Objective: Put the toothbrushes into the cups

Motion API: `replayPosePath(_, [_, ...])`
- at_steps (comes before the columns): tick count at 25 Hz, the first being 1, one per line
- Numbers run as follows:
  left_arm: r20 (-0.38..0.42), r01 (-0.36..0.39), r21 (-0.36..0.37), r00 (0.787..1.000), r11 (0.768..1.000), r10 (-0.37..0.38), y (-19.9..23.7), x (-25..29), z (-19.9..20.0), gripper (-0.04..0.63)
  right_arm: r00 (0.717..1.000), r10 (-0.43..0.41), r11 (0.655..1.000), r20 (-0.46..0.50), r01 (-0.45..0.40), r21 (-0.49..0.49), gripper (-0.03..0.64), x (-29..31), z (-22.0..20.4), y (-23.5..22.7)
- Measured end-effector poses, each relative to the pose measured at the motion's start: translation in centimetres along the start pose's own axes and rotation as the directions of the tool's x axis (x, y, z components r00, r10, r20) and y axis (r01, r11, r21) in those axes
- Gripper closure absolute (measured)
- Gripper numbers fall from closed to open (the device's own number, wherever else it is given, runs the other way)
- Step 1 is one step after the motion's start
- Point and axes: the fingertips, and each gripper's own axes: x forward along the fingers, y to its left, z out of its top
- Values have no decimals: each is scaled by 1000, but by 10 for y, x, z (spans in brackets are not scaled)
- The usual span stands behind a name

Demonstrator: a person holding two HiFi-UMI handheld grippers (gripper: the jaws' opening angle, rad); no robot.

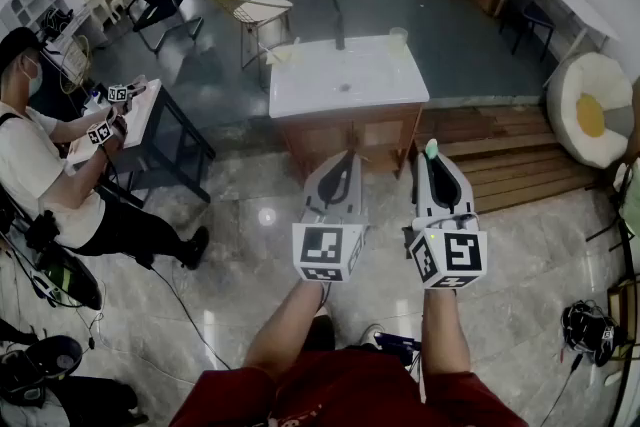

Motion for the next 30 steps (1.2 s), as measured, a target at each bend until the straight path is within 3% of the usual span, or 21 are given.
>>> replayPosePath(7, [-11,45,-28,999,999,-46,0,-30,9,568,1000,-17,999,-9,17,-27,565,-18,8,33])
replayPosePath(14, [13,59,-21,998,998,-59,28,-39,22,568,999,-31,998,-7,31,-49,565,-5,10,61])
replayPosePath(30, [9,113,-36,994,993,-112,102,-55,10,568,995,-94,995,-15,93,-47,565,31,-14,123])
